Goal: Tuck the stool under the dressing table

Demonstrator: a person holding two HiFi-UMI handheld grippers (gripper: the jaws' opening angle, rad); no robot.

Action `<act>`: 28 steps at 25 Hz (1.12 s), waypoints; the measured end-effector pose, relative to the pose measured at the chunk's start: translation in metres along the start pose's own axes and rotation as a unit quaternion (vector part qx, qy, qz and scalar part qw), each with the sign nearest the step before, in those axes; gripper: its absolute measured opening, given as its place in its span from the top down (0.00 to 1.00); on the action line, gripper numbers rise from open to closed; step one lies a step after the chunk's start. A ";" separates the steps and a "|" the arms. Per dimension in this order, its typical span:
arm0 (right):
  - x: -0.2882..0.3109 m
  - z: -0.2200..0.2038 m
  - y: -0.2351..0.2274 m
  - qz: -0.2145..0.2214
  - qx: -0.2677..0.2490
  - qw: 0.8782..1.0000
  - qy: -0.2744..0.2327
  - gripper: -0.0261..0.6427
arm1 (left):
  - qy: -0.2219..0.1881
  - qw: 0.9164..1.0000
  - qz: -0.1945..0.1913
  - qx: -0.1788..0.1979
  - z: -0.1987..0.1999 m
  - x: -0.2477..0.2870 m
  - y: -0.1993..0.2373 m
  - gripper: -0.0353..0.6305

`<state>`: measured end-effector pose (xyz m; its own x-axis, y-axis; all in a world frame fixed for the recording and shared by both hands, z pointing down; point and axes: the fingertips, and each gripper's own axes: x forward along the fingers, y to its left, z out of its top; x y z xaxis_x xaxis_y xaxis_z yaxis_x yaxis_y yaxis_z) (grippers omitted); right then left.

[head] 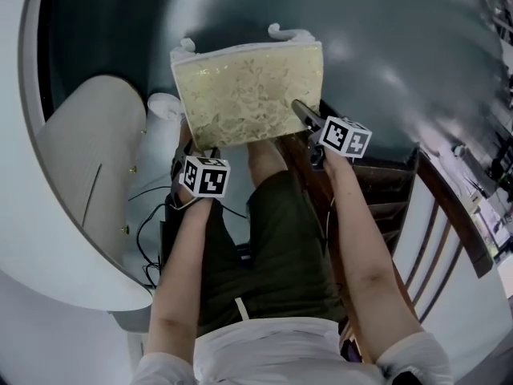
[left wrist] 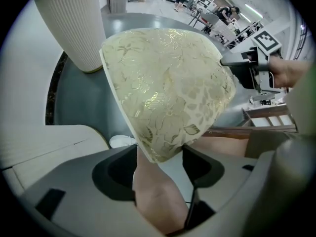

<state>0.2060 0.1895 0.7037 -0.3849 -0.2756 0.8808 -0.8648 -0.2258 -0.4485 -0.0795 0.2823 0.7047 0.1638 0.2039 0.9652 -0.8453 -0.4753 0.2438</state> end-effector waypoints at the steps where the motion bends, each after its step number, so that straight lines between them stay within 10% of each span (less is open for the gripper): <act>1: 0.000 0.000 0.000 -0.001 -0.001 1.000 0.000 0.37 | 0.001 1.000 -0.003 0.002 0.000 0.001 -0.001 0.51; 28: 0.007 -0.022 0.054 0.075 0.005 0.997 -0.005 0.52 | -0.056 0.981 0.164 -0.090 0.022 -0.045 0.086 0.71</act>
<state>0.1497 0.1957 0.6890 -0.5061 -0.3155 0.8027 -0.7947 -0.1910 -0.5762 -0.1485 0.2131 0.6840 -0.0859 -0.0350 0.9957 -0.9366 -0.3378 -0.0927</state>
